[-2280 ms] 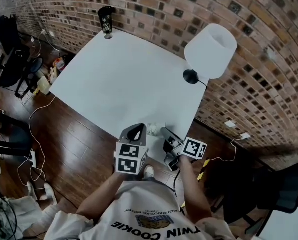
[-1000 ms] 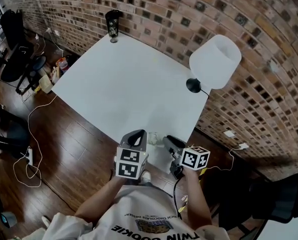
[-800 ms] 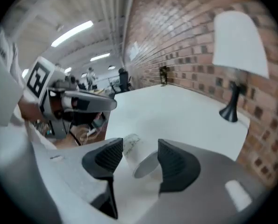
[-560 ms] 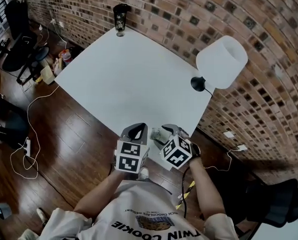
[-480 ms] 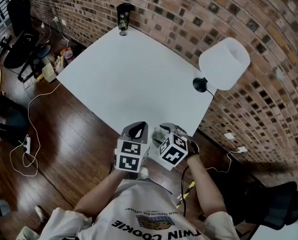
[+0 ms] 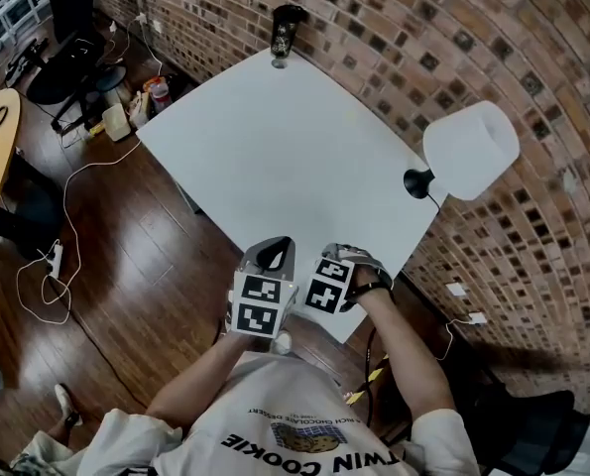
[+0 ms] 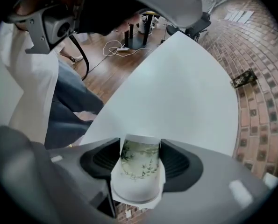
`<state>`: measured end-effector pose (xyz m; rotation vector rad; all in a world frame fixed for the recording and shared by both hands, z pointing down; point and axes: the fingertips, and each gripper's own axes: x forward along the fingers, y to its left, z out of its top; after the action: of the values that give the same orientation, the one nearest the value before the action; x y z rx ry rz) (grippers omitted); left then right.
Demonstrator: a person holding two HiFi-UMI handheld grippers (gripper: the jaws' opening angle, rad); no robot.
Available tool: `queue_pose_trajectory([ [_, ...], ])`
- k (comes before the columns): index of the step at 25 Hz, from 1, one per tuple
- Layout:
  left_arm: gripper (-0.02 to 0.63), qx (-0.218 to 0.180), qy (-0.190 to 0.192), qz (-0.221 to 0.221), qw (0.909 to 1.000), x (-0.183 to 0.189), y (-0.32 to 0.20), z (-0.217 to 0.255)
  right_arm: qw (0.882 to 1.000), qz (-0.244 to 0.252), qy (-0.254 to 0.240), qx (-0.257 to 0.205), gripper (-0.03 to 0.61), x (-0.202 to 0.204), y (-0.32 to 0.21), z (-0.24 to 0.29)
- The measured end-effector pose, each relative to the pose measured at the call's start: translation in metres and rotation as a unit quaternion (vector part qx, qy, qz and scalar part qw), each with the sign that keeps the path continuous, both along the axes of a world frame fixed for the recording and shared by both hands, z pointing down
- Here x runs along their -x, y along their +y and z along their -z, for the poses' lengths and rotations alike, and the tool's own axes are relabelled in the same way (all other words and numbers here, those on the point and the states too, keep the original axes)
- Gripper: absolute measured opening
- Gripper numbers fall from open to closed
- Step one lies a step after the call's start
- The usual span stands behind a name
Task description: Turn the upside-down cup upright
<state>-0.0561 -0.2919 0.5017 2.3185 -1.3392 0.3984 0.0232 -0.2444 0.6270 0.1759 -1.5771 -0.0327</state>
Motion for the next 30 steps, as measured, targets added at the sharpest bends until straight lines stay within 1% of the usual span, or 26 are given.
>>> queue_pose_trajectory([
  [2,0.002,0.0,0.0,0.004,1.0,0.004,-0.001,0.0,1.0,-0.005,0.004,-0.01,0.259,-0.001,-0.004,-0.001],
  [4,0.002,0.0,-0.001,0.005,1.0,0.005,-0.002,0.0,0.999,-0.016,-0.004,-0.027,0.259,-0.002,-0.009,0.002],
  [6,0.002,0.0,-0.002,0.002,1.0,0.003,-0.001,0.0,0.998,-0.032,-0.026,-0.037,0.259,-0.003,-0.011,0.009],
  [8,0.002,0.001,-0.003,-0.002,1.0,-0.001,-0.001,-0.001,0.995,-0.06,-0.066,-0.044,0.259,-0.002,-0.014,0.018],
  [10,0.002,0.001,-0.005,-0.01,0.9999,-0.007,-0.001,-0.001,0.987,-0.1,-0.116,-0.053,0.259,-0.004,-0.018,0.029],
  [11,0.002,0.001,-0.006,-0.016,0.9999,-0.012,0.0,-0.002,0.981,-0.123,-0.142,-0.057,0.259,-0.006,-0.02,0.036],
  [13,0.002,0.0,-0.008,-0.027,0.9996,-0.021,0.001,-0.002,0.965,-0.167,-0.192,-0.069,0.259,-0.012,-0.023,0.047],
  [15,0.002,0.0,-0.01,-0.035,0.9993,-0.028,0.002,-0.002,0.944,-0.206,-0.243,-0.088,0.259,-0.018,-0.026,0.056],
  [17,0.002,0.0,-0.015,-0.043,0.9989,-0.035,0.002,-0.002,0.916,-0.245,-0.3,-0.107,0.259,-0.024,-0.029,0.061],
  [18,0.002,0.0,-0.017,-0.048,0.9987,-0.039,0.003,-0.002,0.898,-0.267,-0.33,-0.116,0.259,-0.028,-0.032,0.064],
  [21,0.002,-0.001,-0.024,-0.063,0.9977,-0.051,0.005,-0.001,0.837,-0.323,-0.418,-0.143,0.259,-0.041,-0.037,0.071],
  [22,0.002,-0.001,-0.025,-0.067,0.9974,-0.054,0.007,-0.001,0.82,-0.334,-0.438,-0.156,0.259,-0.044,-0.038,0.073],
  [23,0.002,0.0,-0.027,-0.07,0.9972,-0.057,0.008,-0.001,0.806,-0.341,-0.453,-0.171,0.259,-0.047,-0.038,0.074],
  [25,0.002,0.001,-0.031,-0.073,0.9968,-0.06,0.01,-0.001,0.784,-0.351,-0.471,-0.2,0.259,-0.052,-0.039,0.074],
  [28,0.002,0.0,-0.039,-0.077,0.9963,-0.065,0.014,-0.001,0.758,-0.366,-0.485,-0.237,0.259,-0.059,-0.037,0.072],
  [30,0.002,-0.004,-0.045,-0.079,0.9959,-0.069,0.016,0.0,0.742,-0.376,-0.493,-0.255,0.259,-0.063,-0.035,0.071],
])
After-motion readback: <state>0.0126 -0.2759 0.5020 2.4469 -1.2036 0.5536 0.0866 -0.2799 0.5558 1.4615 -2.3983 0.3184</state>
